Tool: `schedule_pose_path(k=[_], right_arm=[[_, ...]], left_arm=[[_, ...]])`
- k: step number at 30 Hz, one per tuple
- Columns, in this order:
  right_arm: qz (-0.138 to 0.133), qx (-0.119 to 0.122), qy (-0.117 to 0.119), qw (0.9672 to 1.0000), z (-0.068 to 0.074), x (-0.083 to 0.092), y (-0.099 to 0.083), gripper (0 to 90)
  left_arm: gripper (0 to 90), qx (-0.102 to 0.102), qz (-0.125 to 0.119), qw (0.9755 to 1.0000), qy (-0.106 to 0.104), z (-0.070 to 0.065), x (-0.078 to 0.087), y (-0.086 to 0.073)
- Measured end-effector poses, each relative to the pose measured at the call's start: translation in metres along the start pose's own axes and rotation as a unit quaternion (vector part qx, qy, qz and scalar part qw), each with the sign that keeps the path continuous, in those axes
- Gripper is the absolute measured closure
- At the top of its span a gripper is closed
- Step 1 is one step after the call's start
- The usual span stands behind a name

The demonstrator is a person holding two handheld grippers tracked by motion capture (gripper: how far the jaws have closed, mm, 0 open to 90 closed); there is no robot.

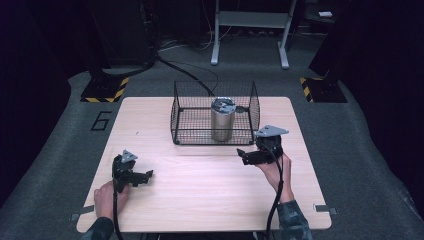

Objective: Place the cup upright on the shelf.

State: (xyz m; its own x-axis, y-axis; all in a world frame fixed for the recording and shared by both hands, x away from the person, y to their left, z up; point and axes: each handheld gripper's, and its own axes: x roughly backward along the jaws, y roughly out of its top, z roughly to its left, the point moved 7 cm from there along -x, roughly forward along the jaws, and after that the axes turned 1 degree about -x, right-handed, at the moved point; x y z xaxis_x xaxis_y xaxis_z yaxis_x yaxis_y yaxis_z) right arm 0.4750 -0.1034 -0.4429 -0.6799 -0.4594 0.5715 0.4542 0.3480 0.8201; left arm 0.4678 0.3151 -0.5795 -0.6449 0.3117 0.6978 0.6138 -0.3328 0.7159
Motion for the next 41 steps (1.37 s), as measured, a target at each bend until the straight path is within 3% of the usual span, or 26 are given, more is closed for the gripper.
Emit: schedule_pose_path(k=[4, 5, 8, 9, 10, 11, 12, 15, 18, 22, 26, 31, 41], right_arm=[[0.024, -0.015, -0.006, 0.9996, -0.007, -0.003, -0.034, 0.0], [0.024, -0.015, -0.006, 0.9996, -0.007, -0.003, -0.034, 0.0], [0.036, -0.037, -0.011, 0.9986, -0.014, -0.007, -0.064, 0.0], [0.036, -0.037, -0.011, 0.9986, -0.014, -0.007, -0.064, 0.0], [0.044, -0.045, -0.016, 0.9979, -0.018, -0.009, -0.079, 0.0], [0.044, -0.045, -0.016, 0.9979, -0.018, -0.009, -0.079, 0.0], [0.050, -0.060, -0.013, 0.9969, -0.019, -0.011, -0.092, 0.0], [0.057, -0.063, -0.018, 0.9962, -0.021, -0.013, -0.104, 0.0], [0.065, -0.082, -0.022, 0.9943, -0.024, -0.014, -0.125, 0.0], [0.067, -0.085, -0.031, 0.9936, -0.028, -0.012, -0.136, 0.0], [0.074, -0.074, -0.053, 0.9931, -0.033, -0.010, -0.148, 0.0], [0.073, -0.083, -0.070, 0.9914, -0.038, -0.005, -0.161, 0.0], [0.080, -0.080, -0.060, 0.9918, -0.037, -0.007, -0.163, 0.0]], left_arm=[[0.0, 0.000, 0.000, 1.0000, 0.000, 0.000, 0.000, 0.000], [0.0, 0.000, 0.000, 1.0000, 0.000, 0.000, 0.000, 0.000], [0.0, 0.000, 0.000, 1.0000, 0.000, 0.000, 0.000, 0.000], [0.0, 0.000, 0.000, 1.0000, 0.000, 0.000, 0.000, 0.000], [0.0, 0.000, 0.000, 1.0000, 0.000, 0.000, 0.000, 0.000], [0.0, 0.000, 0.000, 1.0000, 0.000, 0.000, 0.000, 0.000], [0.0, 0.000, 0.000, 1.0000, 0.000, 0.000, 0.000, 0.000], [0.0, 0.000, 0.000, 1.0000, 0.000, 0.000, 0.000, 0.000], [0.0, 0.000, 0.000, 1.0000, 0.000, 0.000, 0.000, 0.000], [0.0, 0.000, 0.000, 1.0000, 0.000, 0.000, 0.000, 0.000], [0.0, 0.000, 0.000, 1.0000, 0.000, 0.000, 0.000, 0.000], [0.0, 0.000, 0.000, 1.0000, 0.000, 0.000, 0.000, 0.000], [0.0, 0.000, 0.000, 1.0000, 0.000, 0.000, 0.000, 0.000]])
